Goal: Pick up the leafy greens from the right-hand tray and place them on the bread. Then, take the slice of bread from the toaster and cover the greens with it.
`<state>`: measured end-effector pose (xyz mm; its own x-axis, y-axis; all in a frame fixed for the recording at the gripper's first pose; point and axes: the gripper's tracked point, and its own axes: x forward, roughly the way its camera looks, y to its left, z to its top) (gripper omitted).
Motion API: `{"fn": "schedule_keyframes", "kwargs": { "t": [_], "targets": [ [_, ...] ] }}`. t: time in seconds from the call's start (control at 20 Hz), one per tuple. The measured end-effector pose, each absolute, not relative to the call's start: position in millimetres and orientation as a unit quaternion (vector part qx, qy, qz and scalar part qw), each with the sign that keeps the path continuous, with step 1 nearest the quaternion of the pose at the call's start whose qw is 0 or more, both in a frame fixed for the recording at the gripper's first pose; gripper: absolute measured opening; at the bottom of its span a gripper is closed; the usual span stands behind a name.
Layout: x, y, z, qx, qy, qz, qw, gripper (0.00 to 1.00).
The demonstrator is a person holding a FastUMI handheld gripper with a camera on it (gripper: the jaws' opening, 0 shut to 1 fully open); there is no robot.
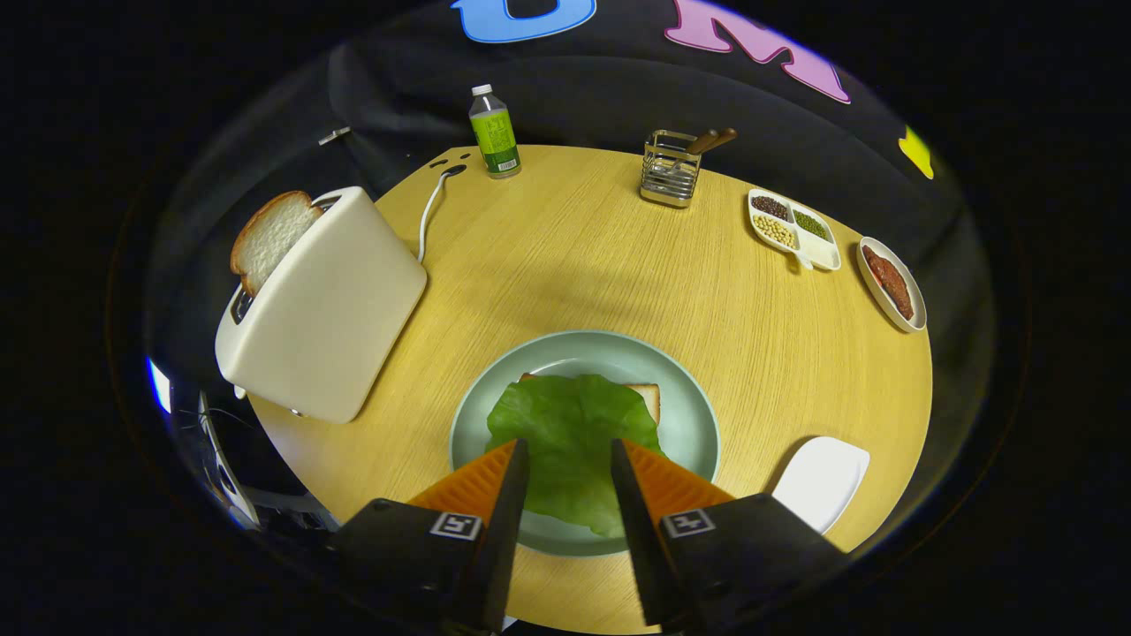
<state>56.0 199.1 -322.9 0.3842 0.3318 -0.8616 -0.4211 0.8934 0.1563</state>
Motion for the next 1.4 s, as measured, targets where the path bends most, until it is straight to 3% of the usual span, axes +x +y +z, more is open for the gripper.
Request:
{"fn": "schedule_keyframes", "kwargs": {
  "t": [0.05, 0.1, 0.15, 0.25, 0.9, 1.4],
  "targets": [
    [56.8, 199.6, -321.6, -0.041, 0.506, 0.226, 0.832, 0.78],
    [56.6, 201.7, -319.3, -0.037, 0.503, 0.226, 0.833, 0.87],
    [57.5, 202.3, -315.5, -0.033, 0.498, 0.226, 0.836, 0.95],
    [58.2, 208.9, -300.0, -0.017, 0.485, 0.228, 0.844, 1.0],
    [60.8, 304.7, -152.0, 0.017, 0.345, 0.311, 0.885, 0.99],
    [60.1, 390.1, -136.4, 0.027, 0.337, 0.34, 0.877, 0.98]
  ]
}}
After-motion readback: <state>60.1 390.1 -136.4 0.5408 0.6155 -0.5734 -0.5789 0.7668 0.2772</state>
